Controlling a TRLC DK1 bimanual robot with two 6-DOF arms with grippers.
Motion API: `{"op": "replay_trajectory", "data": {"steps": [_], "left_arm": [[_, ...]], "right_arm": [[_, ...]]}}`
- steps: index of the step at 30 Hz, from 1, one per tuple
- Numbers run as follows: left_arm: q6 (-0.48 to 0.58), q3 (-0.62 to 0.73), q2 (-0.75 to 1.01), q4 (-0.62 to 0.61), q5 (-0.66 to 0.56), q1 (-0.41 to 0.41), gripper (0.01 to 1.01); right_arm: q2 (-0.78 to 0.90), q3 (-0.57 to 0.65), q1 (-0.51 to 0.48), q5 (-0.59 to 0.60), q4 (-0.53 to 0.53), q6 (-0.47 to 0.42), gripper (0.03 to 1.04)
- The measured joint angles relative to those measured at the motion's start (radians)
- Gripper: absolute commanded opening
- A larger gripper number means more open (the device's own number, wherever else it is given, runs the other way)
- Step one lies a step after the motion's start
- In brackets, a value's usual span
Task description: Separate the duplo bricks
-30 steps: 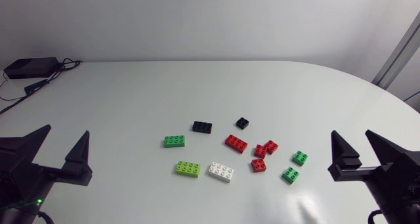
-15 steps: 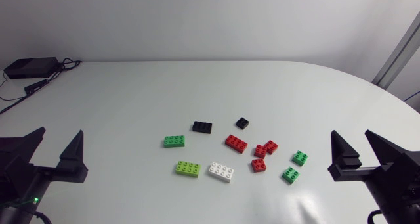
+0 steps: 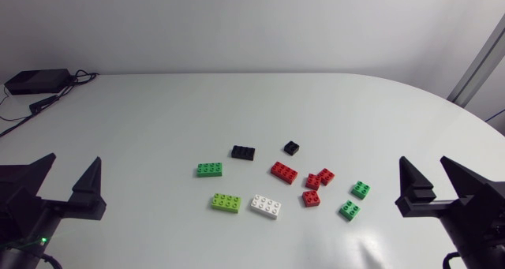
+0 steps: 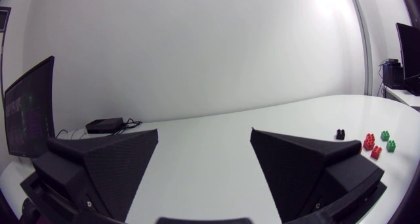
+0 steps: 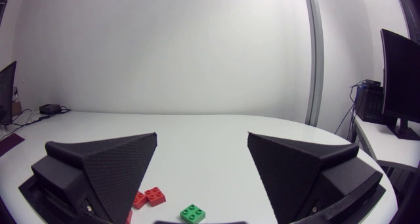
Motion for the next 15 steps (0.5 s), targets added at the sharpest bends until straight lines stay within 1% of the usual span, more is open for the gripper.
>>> {"op": "replay_trajectory", "data": {"steps": [9, 15], "left_arm": [[-0.098, 0.0, 0.0, 0.0, 0.004, -0.001, 0.982], [-0.116, 0.0, 0.0, -0.003, 0.011, -0.001, 0.982]], "right_arm": [[0.0, 0.0, -0.001, 0.0, 0.0, 0.0, 0.99], [0.0, 0.0, -0.001, 0.0, 0.0, 0.0, 0.99]]}}
